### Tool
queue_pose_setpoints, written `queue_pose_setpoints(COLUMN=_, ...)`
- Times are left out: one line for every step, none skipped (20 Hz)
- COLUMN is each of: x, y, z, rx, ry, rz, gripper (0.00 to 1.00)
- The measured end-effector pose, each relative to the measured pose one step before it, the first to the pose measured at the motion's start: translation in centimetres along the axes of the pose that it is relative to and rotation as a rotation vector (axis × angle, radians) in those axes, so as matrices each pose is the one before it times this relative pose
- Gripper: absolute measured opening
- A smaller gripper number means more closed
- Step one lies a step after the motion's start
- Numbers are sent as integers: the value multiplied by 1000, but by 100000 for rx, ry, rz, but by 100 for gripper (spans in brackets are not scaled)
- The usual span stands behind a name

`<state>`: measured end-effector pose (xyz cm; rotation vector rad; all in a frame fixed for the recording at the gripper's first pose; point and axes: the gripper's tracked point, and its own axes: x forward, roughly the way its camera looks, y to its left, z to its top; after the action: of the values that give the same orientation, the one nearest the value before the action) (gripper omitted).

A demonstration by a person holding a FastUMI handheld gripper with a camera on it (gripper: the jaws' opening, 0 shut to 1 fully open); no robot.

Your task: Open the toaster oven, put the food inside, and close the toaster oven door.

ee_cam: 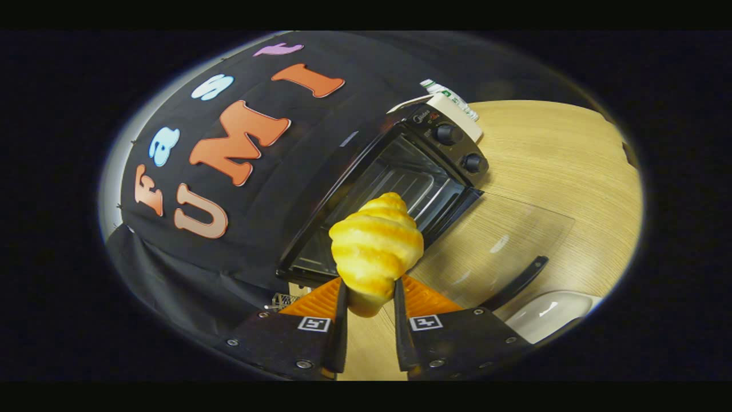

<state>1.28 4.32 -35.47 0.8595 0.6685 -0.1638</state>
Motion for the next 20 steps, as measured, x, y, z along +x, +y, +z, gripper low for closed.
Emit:
queue_pose_setpoints(x=559, y=-92, z=176, rx=673, ry=352, rz=408, gripper=36)
queue_pose_setpoints(x=671, y=-42, z=182, rx=738, ry=482, rz=109, gripper=35)
queue_pose_setpoints(x=921, y=-83, z=204, rx=772, ry=458, rz=41, gripper=35)
queue_pose_setpoints(x=826, y=68, z=123, rx=910, ry=467, rz=295, gripper=35)
queue_pose_setpoints(x=581, y=204, z=52, rx=814, ry=193, rz=447, gripper=35)
queue_pose_setpoints(x=708, y=170, z=3, rx=649, ry=349, rz=482, gripper=35)
queue_pose_setpoints(x=716, y=216, z=-63, rx=506, ry=655, rz=882, gripper=36)
queue_pose_setpoints(x=713, y=274, z=-194, rx=210, ry=1562, rz=807, gripper=36)
queue_pose_setpoints(x=583, y=72, z=-175, rx=218, ry=624, rz=54, gripper=36)
queue_pose_setpoints(x=571, y=16, z=124, rx=-6, ry=149, rz=-124, gripper=36)
queue_pose_setpoints(x=429, y=139, z=175, rx=31, ry=-246, rz=116, gripper=36)
queue_pose_setpoints(x=433, y=175, z=132, rx=205, ry=-352, rz=321, gripper=35)
queue_pose_setpoints(x=257, y=127, z=109, rx=313, ry=-157, rz=61, gripper=35)
queue_pose_setpoints(x=379, y=8, z=223, rx=212, ry=-221, rz=-259, gripper=35)
queue_pose_setpoints(x=410, y=18, z=84, rx=259, ry=-29, rz=-279, gripper=35)
queue_pose_setpoints(x=620, y=43, z=121, rx=181, ry=226, rz=-58, gripper=35)
queue_pose_setpoints(x=-61, y=157, z=157, rx=4, ry=142, rz=173, gripper=36)
queue_pose_setpoints(x=302, y=113, z=193, rx=-298, ry=-559, rz=69, gripper=36)
queue_pose_setpoints(x=131, y=3, z=293, rx=-279, ry=-510, rz=-369, gripper=37)
queue_pose_setpoints(x=373, y=-28, z=221, rx=150, ry=-352, rz=25, gripper=36)
